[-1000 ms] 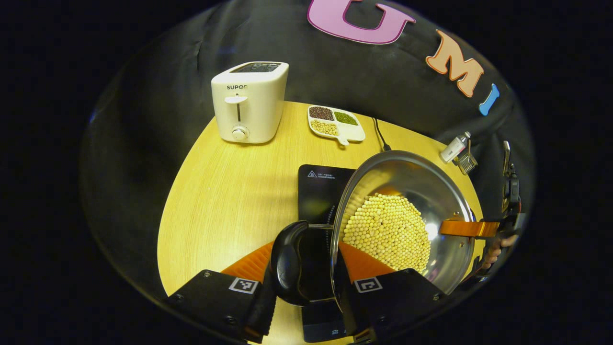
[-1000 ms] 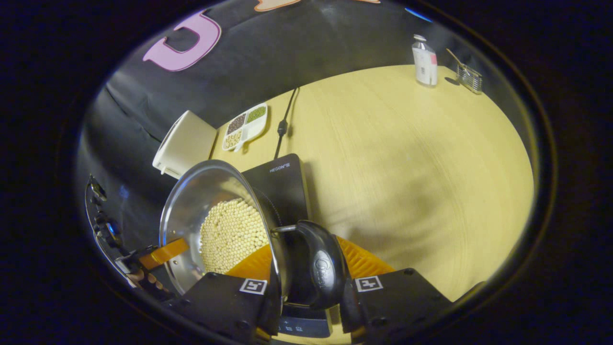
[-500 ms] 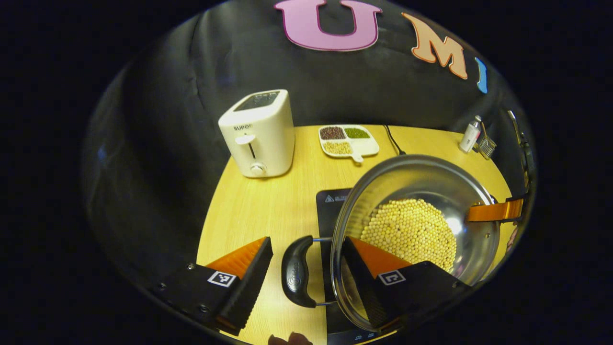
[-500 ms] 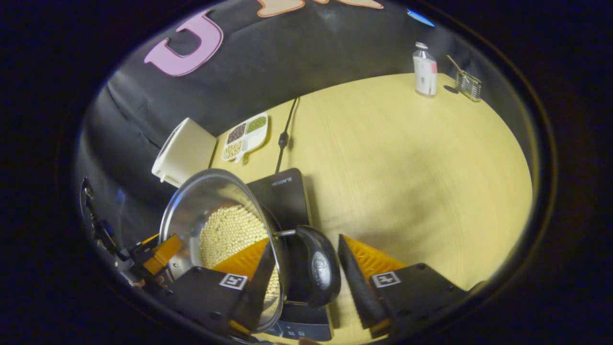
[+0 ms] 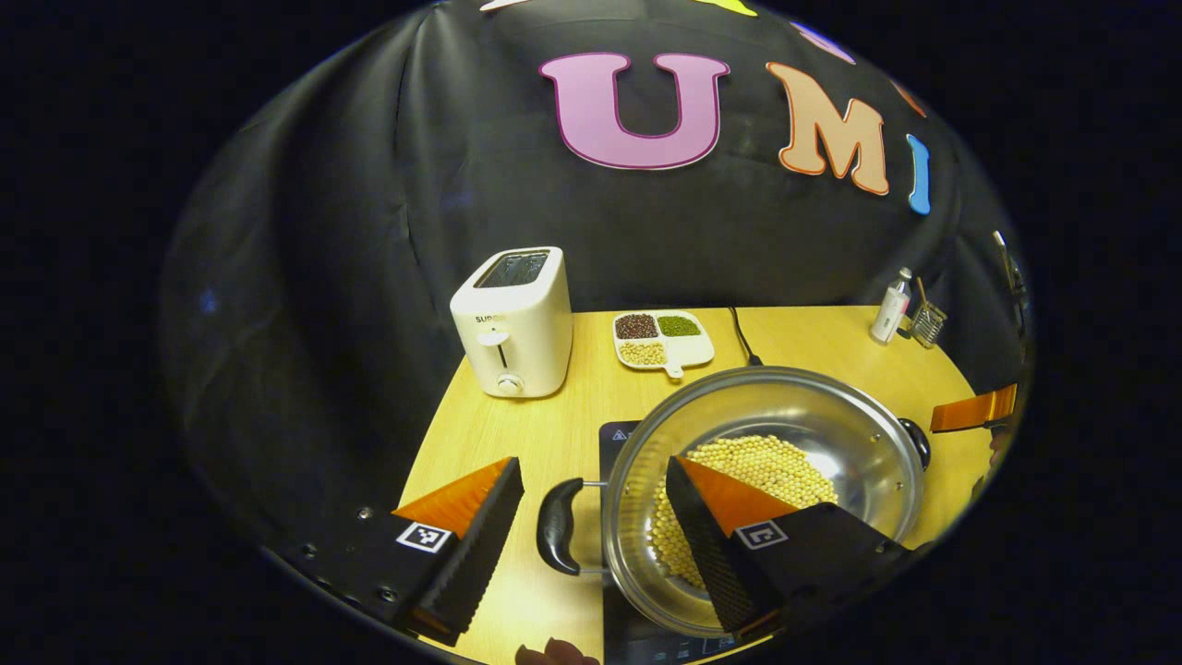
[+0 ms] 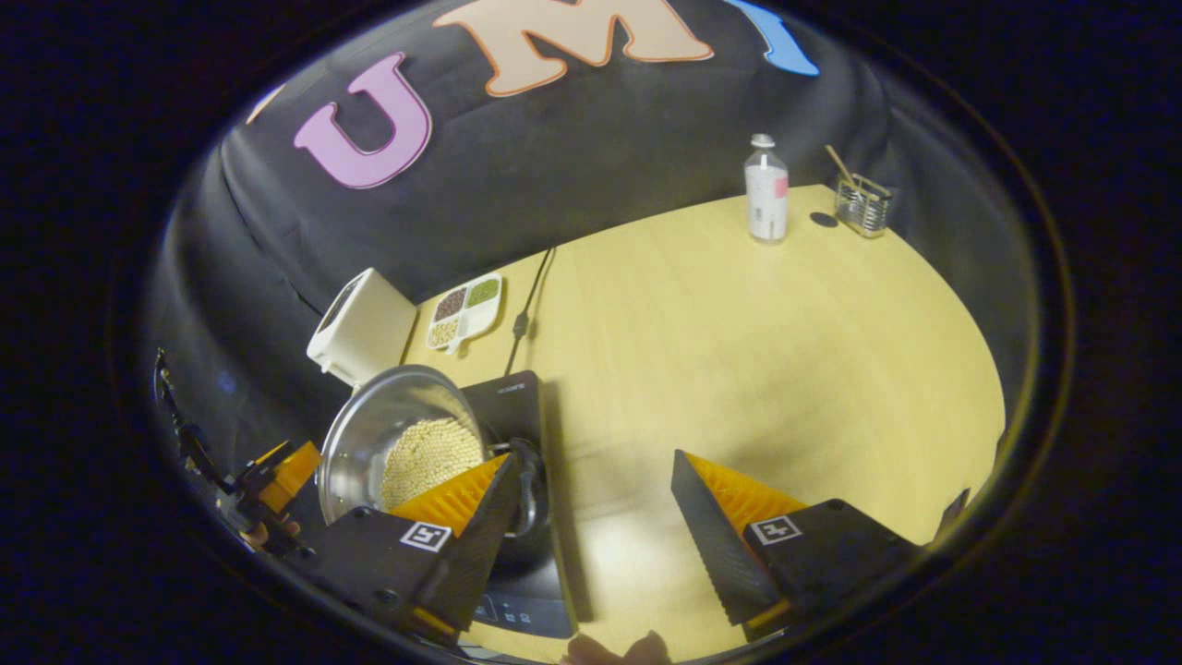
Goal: First push the handle of the pot to place it horizontally, then grasp the pot with both hands and set it on the induction cooktop.
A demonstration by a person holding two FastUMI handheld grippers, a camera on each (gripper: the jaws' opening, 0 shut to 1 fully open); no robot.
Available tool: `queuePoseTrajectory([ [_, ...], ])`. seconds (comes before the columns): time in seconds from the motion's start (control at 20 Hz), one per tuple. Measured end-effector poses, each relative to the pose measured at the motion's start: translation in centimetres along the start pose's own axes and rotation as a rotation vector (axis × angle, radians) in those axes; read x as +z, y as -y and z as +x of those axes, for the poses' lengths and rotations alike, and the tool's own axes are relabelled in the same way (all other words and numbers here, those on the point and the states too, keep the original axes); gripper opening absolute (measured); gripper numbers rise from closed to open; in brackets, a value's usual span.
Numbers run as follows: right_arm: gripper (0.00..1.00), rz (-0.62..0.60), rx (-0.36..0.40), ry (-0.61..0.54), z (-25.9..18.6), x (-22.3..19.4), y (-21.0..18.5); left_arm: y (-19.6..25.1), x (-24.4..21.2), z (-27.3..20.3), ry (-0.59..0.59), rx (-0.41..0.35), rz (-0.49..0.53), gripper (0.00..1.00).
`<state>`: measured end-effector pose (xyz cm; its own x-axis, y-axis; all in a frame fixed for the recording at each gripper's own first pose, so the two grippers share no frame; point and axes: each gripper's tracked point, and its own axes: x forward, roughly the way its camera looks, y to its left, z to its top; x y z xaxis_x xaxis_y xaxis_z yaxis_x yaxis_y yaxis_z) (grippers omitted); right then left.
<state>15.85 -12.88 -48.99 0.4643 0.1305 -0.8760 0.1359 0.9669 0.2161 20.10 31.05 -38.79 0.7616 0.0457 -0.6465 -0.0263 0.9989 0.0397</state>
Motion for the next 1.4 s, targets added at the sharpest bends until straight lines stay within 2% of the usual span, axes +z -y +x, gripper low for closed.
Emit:
queuePoseTrajectory([
  [0.05, 1.00, 0.011, 0.001, 0.012, -0.6, 0.4, 0.9, 0.5, -0.1, -0.6, 0.003, 0.004, -0.008, 0.96],
  [0.1, 0.93, 0.020, 0.006, 0.022, -1.2, 0.8, 1.7, 1.0, -0.3, -1.3, 0.003, 0.007, -0.016, 0.95],
  [0.35, 0.94, 0.043, 0.099, 0.074, -5.0, 2.3, 4.9, 3.9, 1.1, -6.3, 0.053, 0.054, -0.011, 0.96],
  [0.6, 0.93, -0.025, 0.190, 0.145, -10.1, 3.3, 9.9, 10.2, 2.0, -12.6, 0.113, 0.090, -0.009, 0.95],
  [0.65, 0.93, -0.042, 0.207, 0.175, -11.2, 3.6, 10.7, 11.8, 2.2, -14.1, 0.126, 0.090, -0.026, 0.95],
  [0.7, 1.00, -0.064, 0.221, 0.220, -12.3, 4.1, 11.6, 13.5, 2.7, -15.6, 0.150, 0.085, -0.041, 0.95],
  [0.75, 0.92, -0.091, 0.231, 0.262, -13.2, 4.6, 12.4, 15.2, 3.3, -17.0, 0.180, 0.084, -0.050, 0.95],
  [0.95, 0.92, -0.136, 0.282, 0.348, -17.9, 5.2, 13.9, 19.8, 5.8, -22.9, 0.298, 0.088, -0.093, 0.95],
  [1.0, 1.00, -0.134, 0.293, 0.377, -19.3, 5.7, 14.0, 20.7, 6.7, -24.1, 0.331, 0.083, -0.093, 0.95],
  [1.1, 1.00, -0.152, 0.295, 0.465, -22.2, 7.4, 15.1, 22.4, 8.7, -26.3, 0.397, 0.077, -0.081, 0.96],
  [1.15, 0.92, -0.162, 0.288, 0.506, -23.6, 8.3, 15.5, 23.2, 9.5, -27.1, 0.425, 0.069, -0.071, 0.95],
  [1.3, 0.92, -0.168, 0.281, 0.615, -28.5, 10.0, 15.6, 24.7, 12.7, -30.6, 0.537, 0.057, -0.061, 0.96],
  [1.4, 0.92, -0.181, 0.264, 0.742, -32.3, 11.9, 15.7, 25.4, 14.4, -33.4, 0.613, 0.039, -0.055, 0.95],
])
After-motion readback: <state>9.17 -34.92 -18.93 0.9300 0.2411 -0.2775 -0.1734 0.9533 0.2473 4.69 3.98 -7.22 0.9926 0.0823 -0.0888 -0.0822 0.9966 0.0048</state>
